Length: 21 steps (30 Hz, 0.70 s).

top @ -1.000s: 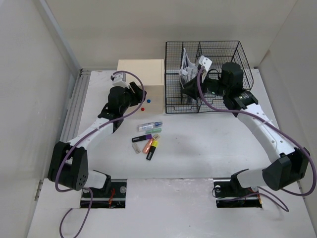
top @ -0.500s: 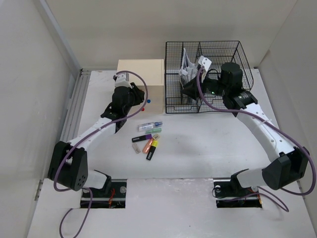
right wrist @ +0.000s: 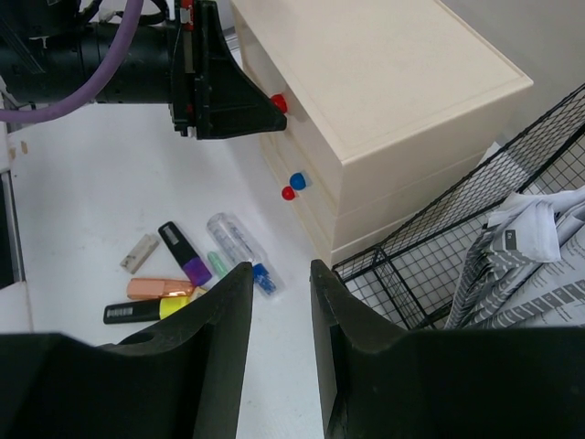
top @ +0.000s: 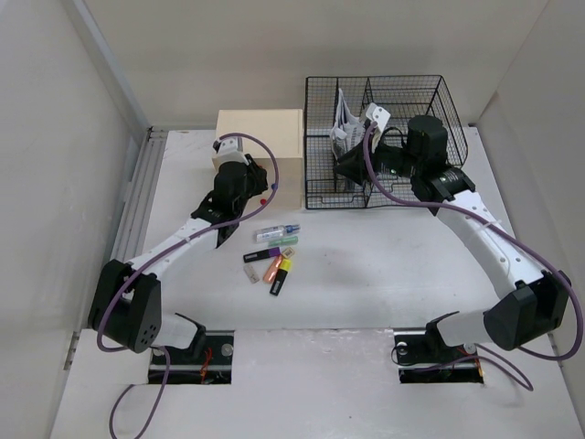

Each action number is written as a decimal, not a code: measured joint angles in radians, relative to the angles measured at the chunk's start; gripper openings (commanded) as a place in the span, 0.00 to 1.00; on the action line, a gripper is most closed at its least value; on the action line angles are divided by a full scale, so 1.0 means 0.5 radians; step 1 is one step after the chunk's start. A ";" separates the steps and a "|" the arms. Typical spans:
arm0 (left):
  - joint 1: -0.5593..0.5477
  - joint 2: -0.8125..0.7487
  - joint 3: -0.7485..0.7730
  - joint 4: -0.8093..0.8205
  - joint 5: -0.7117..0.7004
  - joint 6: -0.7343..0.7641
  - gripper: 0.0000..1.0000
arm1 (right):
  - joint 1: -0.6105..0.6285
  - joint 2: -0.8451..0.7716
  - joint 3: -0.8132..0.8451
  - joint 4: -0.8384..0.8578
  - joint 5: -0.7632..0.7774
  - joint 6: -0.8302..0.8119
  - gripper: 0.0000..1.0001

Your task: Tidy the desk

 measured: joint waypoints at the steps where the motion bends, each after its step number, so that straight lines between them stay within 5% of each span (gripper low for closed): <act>1: -0.001 0.000 0.000 0.001 -0.003 0.000 0.00 | 0.000 0.000 0.000 0.000 0.000 0.000 0.37; 9: -0.028 -0.024 -0.016 -0.014 -0.031 -0.008 0.00 | 0.000 -0.001 -0.036 -0.001 -0.002 0.001 0.37; 19: -0.312 -0.473 -0.433 -0.016 -0.199 -0.148 0.01 | 0.000 -0.001 -0.064 0.000 -0.048 0.002 0.37; 21: -0.379 -0.493 -0.459 -0.050 -0.197 -0.174 0.29 | 0.000 0.000 -0.064 0.000 -0.060 0.002 0.46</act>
